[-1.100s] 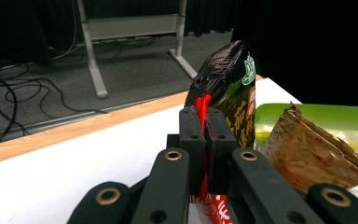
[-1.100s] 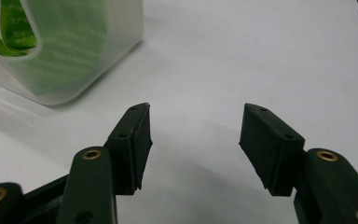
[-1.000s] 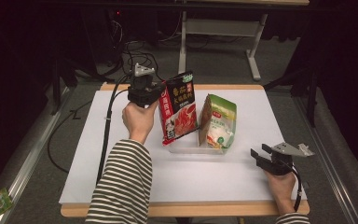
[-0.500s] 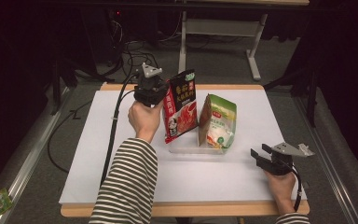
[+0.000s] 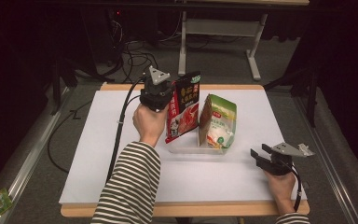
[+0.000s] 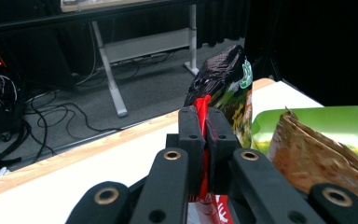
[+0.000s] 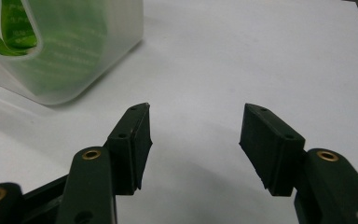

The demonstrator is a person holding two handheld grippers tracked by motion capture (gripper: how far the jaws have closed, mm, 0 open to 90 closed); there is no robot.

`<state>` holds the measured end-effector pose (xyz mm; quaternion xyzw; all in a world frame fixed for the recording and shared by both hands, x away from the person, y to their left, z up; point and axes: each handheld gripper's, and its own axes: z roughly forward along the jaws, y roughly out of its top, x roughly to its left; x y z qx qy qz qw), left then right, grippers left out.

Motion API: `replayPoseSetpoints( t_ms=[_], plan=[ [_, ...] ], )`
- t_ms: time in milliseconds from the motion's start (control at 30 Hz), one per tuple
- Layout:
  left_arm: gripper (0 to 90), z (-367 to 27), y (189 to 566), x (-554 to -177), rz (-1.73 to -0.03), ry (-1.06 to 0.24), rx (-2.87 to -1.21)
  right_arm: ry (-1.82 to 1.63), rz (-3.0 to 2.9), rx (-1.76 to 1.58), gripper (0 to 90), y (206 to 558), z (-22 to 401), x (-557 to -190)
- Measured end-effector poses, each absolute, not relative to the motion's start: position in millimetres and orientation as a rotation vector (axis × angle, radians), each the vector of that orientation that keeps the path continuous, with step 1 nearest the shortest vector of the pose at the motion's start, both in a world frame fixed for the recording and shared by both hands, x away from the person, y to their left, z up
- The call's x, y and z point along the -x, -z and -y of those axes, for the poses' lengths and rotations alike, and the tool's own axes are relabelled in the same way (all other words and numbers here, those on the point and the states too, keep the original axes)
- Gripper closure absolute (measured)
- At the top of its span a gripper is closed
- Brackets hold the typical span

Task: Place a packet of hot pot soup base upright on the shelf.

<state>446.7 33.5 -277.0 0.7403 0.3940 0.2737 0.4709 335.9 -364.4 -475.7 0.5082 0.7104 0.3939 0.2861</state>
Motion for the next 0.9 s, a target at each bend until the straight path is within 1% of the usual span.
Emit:
replayPoseSetpoints(
  t_ms=[133,467,667,900],
  plan=[
    [87.6,-35,279,-447,-0.980,-0.637,-1.855,-1.049,-1.904,-1.353,43.6,476,364,-336],
    [87.4,-42,286,-445,-0.994,-0.627,-1.837,-1.041,-1.907,-1.357,43.5,476,363,-336],
    [86.7,-48,288,-443,-0.998,-0.619,-1.875,-1.030,-1.914,-1.355,43.5,476,362,-337],
    [86.6,-55,289,-449,-1.026,-0.578,-1.892,-1.021,-1.919,-1.350,43.3,476,362,-337]
  ],
)
